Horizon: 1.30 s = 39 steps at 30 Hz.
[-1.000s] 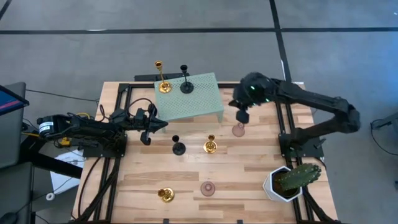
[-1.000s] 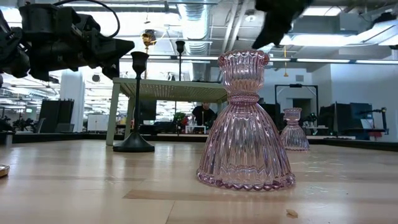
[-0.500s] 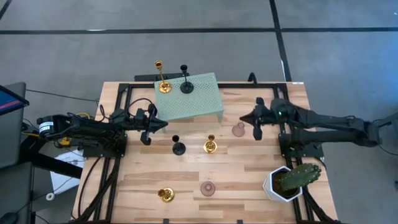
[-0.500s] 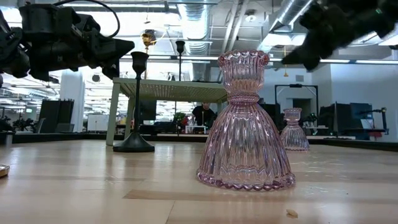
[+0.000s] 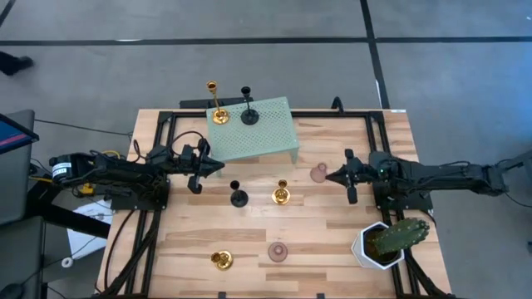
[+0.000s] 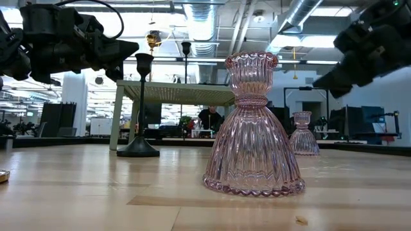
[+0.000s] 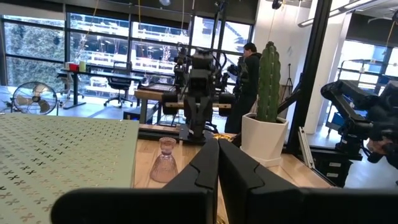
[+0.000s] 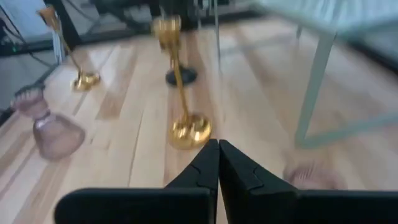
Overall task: Pick & Place candle stick holders
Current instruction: Put the top violet candle holder on the shelf
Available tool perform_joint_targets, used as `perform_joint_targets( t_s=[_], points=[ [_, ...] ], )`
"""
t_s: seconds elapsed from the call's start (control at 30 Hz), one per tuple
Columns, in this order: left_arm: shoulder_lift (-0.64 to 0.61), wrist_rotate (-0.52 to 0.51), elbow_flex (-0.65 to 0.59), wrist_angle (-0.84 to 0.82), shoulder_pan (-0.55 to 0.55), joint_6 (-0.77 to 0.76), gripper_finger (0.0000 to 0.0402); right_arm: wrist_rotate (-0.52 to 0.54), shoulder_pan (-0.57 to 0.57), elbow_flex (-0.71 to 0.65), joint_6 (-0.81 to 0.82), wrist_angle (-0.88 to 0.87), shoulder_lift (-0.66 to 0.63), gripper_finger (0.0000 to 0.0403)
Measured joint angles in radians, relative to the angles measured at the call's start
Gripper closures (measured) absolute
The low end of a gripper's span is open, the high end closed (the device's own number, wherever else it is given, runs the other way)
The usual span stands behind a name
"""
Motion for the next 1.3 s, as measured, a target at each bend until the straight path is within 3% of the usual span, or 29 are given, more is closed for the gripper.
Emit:
perform_joint_targets(
  t_s=[0.27, 0.63, 0.77, 1.0, 1.3],
  points=[
    [0.0, 0.0, 0.0, -0.002, 0.0, 0.0, 0.0392, 0.05, 0.029, -0.004, 0.14, -0.204, -0.004, 0.0402],
    [0.0, -0.001, 0.0, -0.004, 0.0, 0.0, 0.0392, 0.06, 0.024, -0.004, 0.04, -0.217, -0.003, 0.0403],
    [0.0, -0.001, 0.0, -0.004, 0.0, 0.0, 0.0392, 0.187, 0.023, -0.004, 0.097, -0.214, 0.022, 0.0394],
    [0.0, -0.001, 0.0, -0.004, 0.0, 0.0, 0.0392, 0.212, 0.024, -0.004, 0.139, -0.177, 0.109, 0.0295],
    [0.0, -0.001, 0.0, -0.006, 0.0, 0.0, 0.0392, 0.262, 0.024, -0.003, 0.142, 0.017, 0.259, 0.0156]
  ],
)
